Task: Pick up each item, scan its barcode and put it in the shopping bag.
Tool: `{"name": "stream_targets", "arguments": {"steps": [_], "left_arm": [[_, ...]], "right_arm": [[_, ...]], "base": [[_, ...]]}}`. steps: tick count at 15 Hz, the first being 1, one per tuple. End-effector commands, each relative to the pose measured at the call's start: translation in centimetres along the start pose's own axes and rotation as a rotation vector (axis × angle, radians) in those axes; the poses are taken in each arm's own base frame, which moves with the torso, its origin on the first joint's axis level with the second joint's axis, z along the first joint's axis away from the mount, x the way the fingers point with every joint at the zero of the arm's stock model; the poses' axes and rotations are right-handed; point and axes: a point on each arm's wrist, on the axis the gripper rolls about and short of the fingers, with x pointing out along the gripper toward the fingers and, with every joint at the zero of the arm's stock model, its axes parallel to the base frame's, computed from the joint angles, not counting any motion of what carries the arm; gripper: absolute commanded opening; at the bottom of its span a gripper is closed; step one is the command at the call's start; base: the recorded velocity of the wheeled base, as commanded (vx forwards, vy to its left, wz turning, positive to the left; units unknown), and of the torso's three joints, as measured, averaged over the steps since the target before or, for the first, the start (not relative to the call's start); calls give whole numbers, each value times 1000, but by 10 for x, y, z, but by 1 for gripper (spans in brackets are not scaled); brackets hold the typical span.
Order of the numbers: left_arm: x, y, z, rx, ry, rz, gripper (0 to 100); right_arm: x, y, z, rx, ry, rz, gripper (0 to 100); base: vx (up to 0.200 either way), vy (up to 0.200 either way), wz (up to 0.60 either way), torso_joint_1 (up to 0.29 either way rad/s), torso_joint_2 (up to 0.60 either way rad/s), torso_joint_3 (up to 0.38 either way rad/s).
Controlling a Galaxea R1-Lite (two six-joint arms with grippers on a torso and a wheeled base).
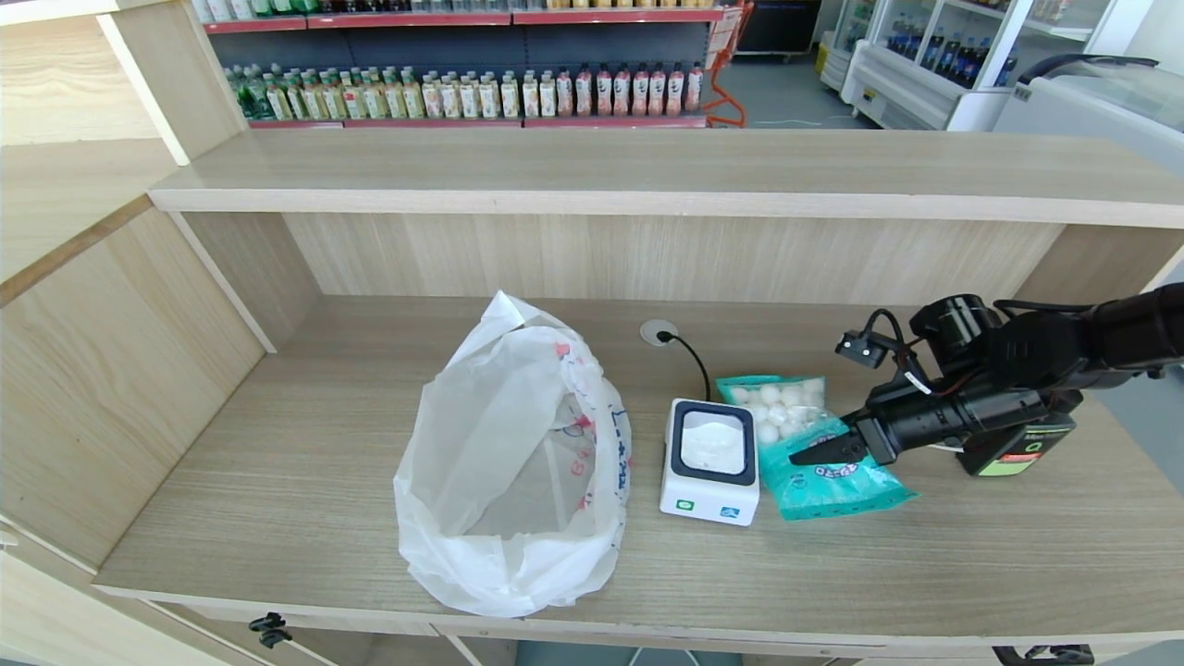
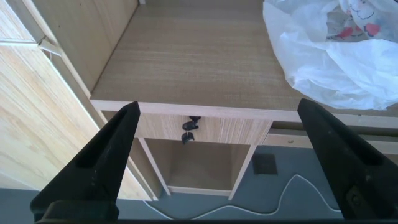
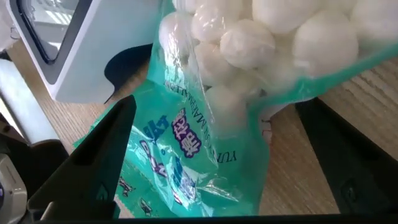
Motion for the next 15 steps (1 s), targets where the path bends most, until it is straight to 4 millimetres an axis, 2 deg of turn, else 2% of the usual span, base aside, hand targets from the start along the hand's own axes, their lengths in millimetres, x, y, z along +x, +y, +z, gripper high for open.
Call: {"name": "stream_targets", "arguments": {"steps": [1, 2, 8, 12, 15], "left_arm": [[0, 0, 0, 0, 0, 0, 100], [0, 0, 0, 0, 2, 0, 100], [0, 0, 0, 0, 0, 0, 100], [0, 0, 0, 0, 0, 0, 100], [0, 0, 0, 0, 0, 0, 100]], "right_arm": [[4, 6, 1, 7, 2, 42, 100], [5, 9, 0, 16, 6, 56, 0], [3, 13, -3, 13, 10, 59, 0], [-16, 17, 8, -26, -39, 27, 0], [-42, 31, 28, -92, -105, -13, 0]], "base": [[0, 0, 0, 0, 0, 0], [0, 0, 0, 0, 0, 0], [0, 0, 0, 0, 0, 0], [0, 0, 0, 0, 0, 0], [0, 0, 0, 0, 0, 0]]}}
